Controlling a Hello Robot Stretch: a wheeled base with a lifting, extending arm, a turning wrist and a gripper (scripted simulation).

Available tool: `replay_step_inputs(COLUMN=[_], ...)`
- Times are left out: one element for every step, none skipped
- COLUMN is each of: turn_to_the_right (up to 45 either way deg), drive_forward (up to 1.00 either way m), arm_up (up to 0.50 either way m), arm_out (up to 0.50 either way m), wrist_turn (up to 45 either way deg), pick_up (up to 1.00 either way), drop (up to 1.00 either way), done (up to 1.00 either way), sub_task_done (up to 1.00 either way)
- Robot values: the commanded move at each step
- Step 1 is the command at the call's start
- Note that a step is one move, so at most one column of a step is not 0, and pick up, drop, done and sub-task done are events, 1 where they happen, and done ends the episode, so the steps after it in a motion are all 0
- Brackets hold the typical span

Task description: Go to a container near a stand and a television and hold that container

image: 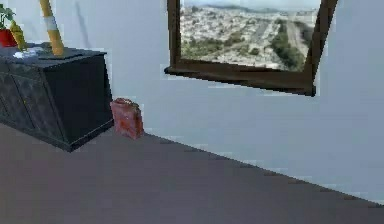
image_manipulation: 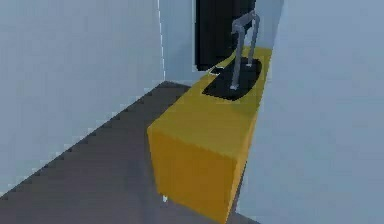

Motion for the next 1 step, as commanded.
replay_step_inputs(turn_to_the_right=[45.0], drive_forward=[0.00], arm_up=[0.00], arm_out=[0.00], wrist_turn=[0.0], pick_up=[0.00], drop=[0.00], done=[0.00], sub_task_done=[0.00])
